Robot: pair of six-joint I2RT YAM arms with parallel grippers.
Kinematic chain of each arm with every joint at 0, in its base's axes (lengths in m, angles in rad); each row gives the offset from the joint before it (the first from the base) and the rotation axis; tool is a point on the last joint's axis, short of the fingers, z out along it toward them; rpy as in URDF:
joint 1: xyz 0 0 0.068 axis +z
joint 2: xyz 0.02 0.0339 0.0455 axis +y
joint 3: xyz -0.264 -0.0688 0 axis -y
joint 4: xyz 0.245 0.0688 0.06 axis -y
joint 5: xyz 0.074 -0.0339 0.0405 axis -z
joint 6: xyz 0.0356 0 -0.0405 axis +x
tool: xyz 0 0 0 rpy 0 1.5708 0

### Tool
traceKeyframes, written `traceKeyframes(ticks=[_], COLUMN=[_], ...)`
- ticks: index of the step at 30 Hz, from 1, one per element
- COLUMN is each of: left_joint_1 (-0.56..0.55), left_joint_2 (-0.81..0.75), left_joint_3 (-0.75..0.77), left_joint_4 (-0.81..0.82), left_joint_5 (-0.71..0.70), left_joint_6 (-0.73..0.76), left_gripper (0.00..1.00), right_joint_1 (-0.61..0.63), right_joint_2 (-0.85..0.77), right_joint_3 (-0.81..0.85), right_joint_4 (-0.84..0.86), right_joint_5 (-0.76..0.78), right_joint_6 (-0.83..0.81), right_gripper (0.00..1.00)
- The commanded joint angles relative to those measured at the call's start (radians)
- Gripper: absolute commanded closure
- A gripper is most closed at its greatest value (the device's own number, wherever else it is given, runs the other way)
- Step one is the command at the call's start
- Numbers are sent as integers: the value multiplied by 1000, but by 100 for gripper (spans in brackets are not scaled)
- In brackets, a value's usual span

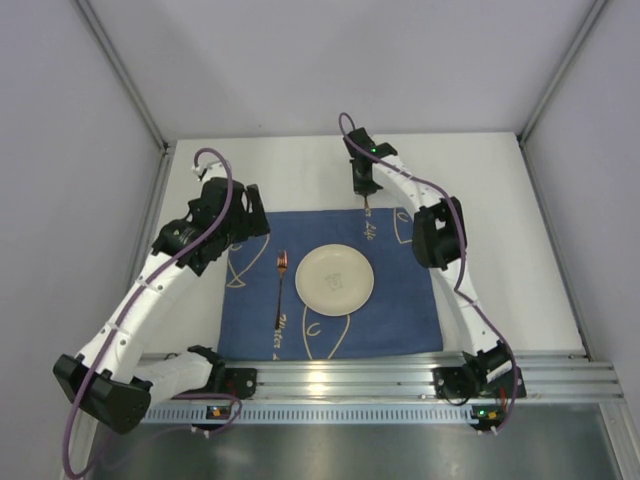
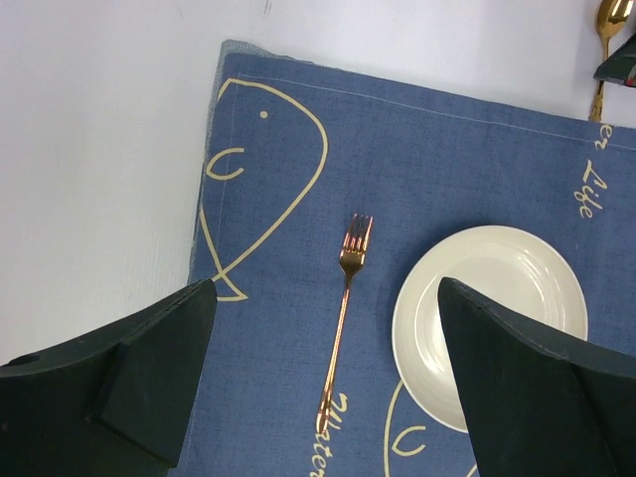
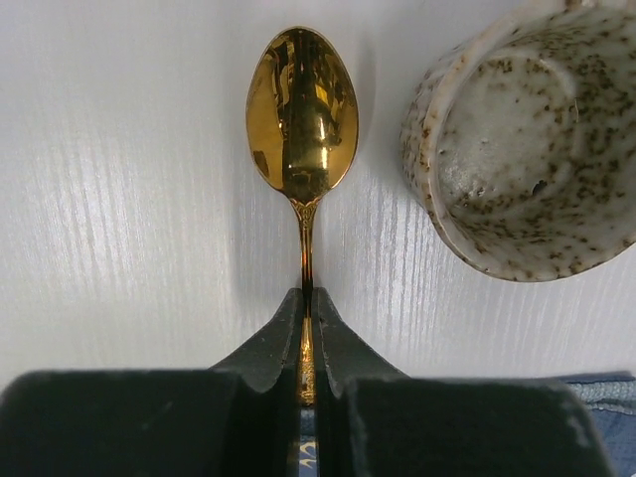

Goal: Set the dinner table for one person

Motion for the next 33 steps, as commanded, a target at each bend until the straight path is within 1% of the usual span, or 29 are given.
traceKeyframes(ticks=[1,5,6,10,11,12,14,15,16,17,18,19,20,21,22,24,25,26,28,33], left_joint_1=[5,5,5,5,5,5,5,5,5,5,5,5,5,5,5,5,5,5,5,5], left_joint_2=[16,48,65,98,103,112,124,134,138,143,147,149,151,155,158,167,169,174,175,171], left_joint_3=[64,102,110,143,149,153,166,171,179,180,180,179,177,174,174,177,179,180,185,180], left_joint_4=[34,50,53,68,73,76,80,82,85,88,92,100,103,106,109,112,114,117,117,117], left_joint_5=[12,38,43,69,71,74,78,80,80,80,78,80,80,83,86,92,98,101,109,126], left_joint_6=[33,49,54,65,69,71,77,82,83,83,83,83,82,79,77,74,73,73,71,65], left_gripper=[2,2,2,2,2,2,2,2,2,2,1,2,1,2,2,1,1,2,1,2], right_joint_1=[-6,-8,-11,-11,-12,-12,-11,-12,-12,-12,-12,-12,-12,-12,-11,-9,-9,-8,-6,-8], right_joint_2=[-73,-168,-220,-357,-389,-457,-534,-615,-662,-752,-794,-835,-904,-932,-955,-1016,-1036,-1068,-1087,-1076], right_joint_3=[-7,65,65,47,7,-22,-149,-211,-357,-444,-529,-705,-789,-864,-985,-1085,-1168,-1199,-1243,-1271], right_joint_4=[22,37,43,62,66,69,74,82,92,124,149,178,230,246,256,289,305,321,335,339], right_joint_5=[-8,-2,-1,8,5,-1,-7,-17,-27,-47,-59,-79,-120,-140,-155,-206,-220,-249,-258,-306], right_joint_6=[-22,-32,-34,-45,-42,-36,-25,-4,9,21,50,66,82,118,135,191,208,234,250,294], right_gripper=[100,100,100,100,100,100,100,100,100,100,100,100,100,100,100,100,100,100,100,100])
